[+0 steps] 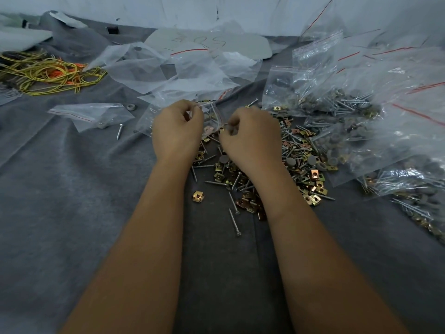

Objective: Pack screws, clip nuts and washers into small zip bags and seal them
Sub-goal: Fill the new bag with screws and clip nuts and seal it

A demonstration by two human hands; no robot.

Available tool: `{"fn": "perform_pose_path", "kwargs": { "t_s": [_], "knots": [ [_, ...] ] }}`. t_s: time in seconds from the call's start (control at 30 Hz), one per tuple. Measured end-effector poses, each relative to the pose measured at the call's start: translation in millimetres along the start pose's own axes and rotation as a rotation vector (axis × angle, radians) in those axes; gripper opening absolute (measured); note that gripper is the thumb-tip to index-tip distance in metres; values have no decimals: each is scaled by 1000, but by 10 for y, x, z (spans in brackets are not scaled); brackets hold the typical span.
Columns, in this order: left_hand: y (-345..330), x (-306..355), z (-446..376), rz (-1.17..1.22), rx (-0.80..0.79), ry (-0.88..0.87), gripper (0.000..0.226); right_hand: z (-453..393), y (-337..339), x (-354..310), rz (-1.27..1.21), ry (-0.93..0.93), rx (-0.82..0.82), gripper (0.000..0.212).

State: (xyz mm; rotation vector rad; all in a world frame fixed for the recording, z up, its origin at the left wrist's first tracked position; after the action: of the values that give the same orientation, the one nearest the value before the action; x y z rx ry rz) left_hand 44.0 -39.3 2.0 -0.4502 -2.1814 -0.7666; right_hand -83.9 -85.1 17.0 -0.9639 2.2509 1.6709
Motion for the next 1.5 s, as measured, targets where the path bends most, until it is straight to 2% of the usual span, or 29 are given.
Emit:
{"fn": "perform_pose_path", "kwargs": {
  "t_s": [0.13,0.23,0.33,0.43,0.5,0.63,0.73,0.83,0.97,1.1,1.23,1.37,1.5],
  "knots": [
    [-42,48,9,38,-73,-42,20,-10,77,16,-349,-27,10,9],
    [-55,70,27,70,-76,-61,22,-18,40,16,-331,-12,-44,24],
    [-22,56,4,107,43,-8,21,-52,44,55,-330,-47,-40,21],
    [46,22,-33,194,230,85,21,-53,54,82,-171,-27,-73,16],
    [62,12,-46,225,284,110,22,-7,27,43,-15,49,-153,19],
    [26,19,-38,255,243,107,21,48,-33,-40,248,130,-153,30],
    [10,38,-19,276,192,82,23,46,-10,-35,285,100,-113,24],
    [0,64,-10,281,143,61,25,47,1,-24,270,84,-150,19],
    [-13,53,-10,256,97,80,25,32,31,-16,100,18,-161,16],
    [-26,31,-11,233,61,77,23,20,112,5,-320,-144,-67,2],
    [-35,53,8,173,9,34,22,19,166,-14,-608,-199,22,10],
    [-46,68,11,113,-38,-6,21,10,74,-28,-640,-193,-61,7],
    [-49,27,3,55,-17,-4,29,-4,21,-2,-659,-180,-135,9]
  ]
}}
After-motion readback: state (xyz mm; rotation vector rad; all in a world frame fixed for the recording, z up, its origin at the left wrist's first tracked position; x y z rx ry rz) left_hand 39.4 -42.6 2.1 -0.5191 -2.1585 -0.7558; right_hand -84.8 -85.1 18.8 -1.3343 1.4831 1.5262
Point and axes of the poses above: each hand's wrist, its own z-axis away from the middle knuckle, its own y-axis out of the back of the hand, x = y × z, the point moved 2 cm from there along -z, towards the middle knuckle, and after that the axes turned 14 degrees about -y, right-handed, at the moved point
